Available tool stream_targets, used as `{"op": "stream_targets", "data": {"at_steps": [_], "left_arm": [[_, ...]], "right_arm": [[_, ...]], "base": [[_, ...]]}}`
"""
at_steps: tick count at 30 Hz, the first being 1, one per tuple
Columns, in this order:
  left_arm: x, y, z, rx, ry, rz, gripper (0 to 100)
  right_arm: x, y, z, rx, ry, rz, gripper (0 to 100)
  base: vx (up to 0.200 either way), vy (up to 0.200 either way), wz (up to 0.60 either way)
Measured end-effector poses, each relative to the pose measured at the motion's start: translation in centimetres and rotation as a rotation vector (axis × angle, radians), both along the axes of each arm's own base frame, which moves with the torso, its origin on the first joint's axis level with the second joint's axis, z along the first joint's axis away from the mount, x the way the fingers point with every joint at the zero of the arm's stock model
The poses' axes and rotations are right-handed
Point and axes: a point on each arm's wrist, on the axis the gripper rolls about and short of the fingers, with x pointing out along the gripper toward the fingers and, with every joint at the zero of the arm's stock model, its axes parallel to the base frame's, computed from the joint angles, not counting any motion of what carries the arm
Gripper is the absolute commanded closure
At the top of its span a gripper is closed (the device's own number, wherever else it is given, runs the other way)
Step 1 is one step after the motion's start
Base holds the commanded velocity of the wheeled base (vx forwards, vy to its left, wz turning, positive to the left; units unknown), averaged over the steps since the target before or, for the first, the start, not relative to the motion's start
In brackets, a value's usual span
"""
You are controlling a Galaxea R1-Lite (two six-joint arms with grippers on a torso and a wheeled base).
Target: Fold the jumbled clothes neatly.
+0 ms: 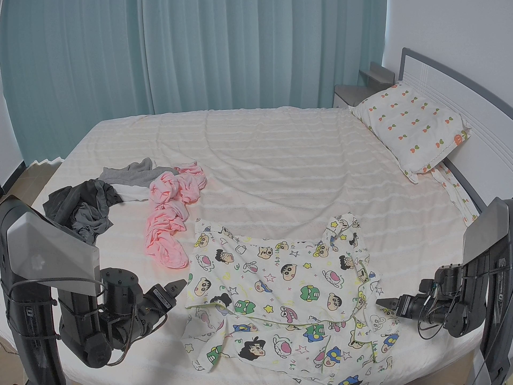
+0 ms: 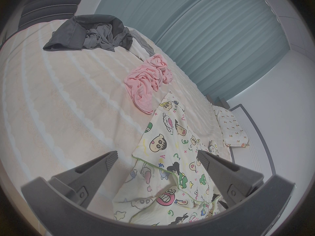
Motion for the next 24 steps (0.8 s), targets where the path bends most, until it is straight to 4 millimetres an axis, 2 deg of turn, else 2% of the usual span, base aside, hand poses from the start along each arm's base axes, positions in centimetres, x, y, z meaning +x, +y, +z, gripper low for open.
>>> {"op": "stream_targets", "data": {"at_steps": [9, 24], "left_arm": [[0.0, 0.0, 0.0, 0.000, 0.000, 0.001, 0], [-0.1, 0.0, 0.0, 0.002, 0.004, 0.001, 0]], "right_arm": [[1.7, -0.1, -1.7, -0.116, -0.027, -0.043, 0], [2.5, 2.9, -2.4, -0.260, -0.068, 0.071, 0]], "base": [[0.000, 0.000, 0.00], [0.000, 0.000, 0.00]]}}
